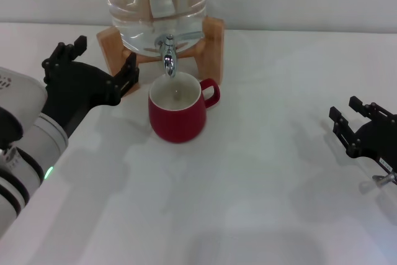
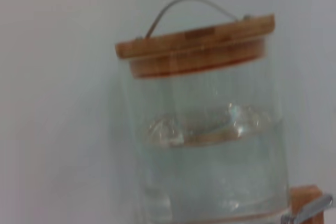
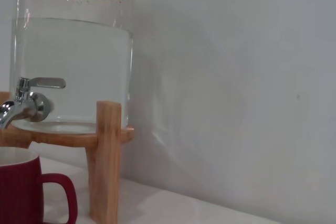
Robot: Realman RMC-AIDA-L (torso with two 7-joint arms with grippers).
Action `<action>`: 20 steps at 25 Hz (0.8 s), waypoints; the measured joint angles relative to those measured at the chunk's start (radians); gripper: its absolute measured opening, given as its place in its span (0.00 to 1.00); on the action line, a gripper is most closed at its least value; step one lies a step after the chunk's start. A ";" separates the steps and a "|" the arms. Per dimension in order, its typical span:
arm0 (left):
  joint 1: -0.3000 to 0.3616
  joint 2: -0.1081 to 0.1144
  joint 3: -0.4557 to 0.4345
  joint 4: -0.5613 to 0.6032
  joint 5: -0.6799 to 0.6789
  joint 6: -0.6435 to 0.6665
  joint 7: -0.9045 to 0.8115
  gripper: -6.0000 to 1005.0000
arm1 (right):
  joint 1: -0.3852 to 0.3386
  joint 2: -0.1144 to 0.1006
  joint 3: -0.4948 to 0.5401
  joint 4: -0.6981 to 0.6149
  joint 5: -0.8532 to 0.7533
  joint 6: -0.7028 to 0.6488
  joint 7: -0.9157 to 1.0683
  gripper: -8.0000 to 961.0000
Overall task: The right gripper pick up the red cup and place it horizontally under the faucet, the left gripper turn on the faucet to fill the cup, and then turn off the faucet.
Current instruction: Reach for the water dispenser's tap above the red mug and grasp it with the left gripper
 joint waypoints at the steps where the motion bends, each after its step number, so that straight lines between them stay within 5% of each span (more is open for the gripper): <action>1: 0.000 -0.001 -0.002 -0.008 0.001 -0.020 0.001 0.82 | 0.001 0.000 0.001 0.000 0.000 0.000 0.000 0.42; 12: -0.031 -0.003 -0.049 -0.069 -0.001 -0.156 0.001 0.80 | 0.016 0.000 0.014 -0.010 0.002 0.008 0.009 0.42; 20: -0.147 0.008 -0.035 -0.061 0.001 0.023 -0.021 0.79 | 0.026 0.000 0.027 -0.014 0.003 0.010 0.017 0.42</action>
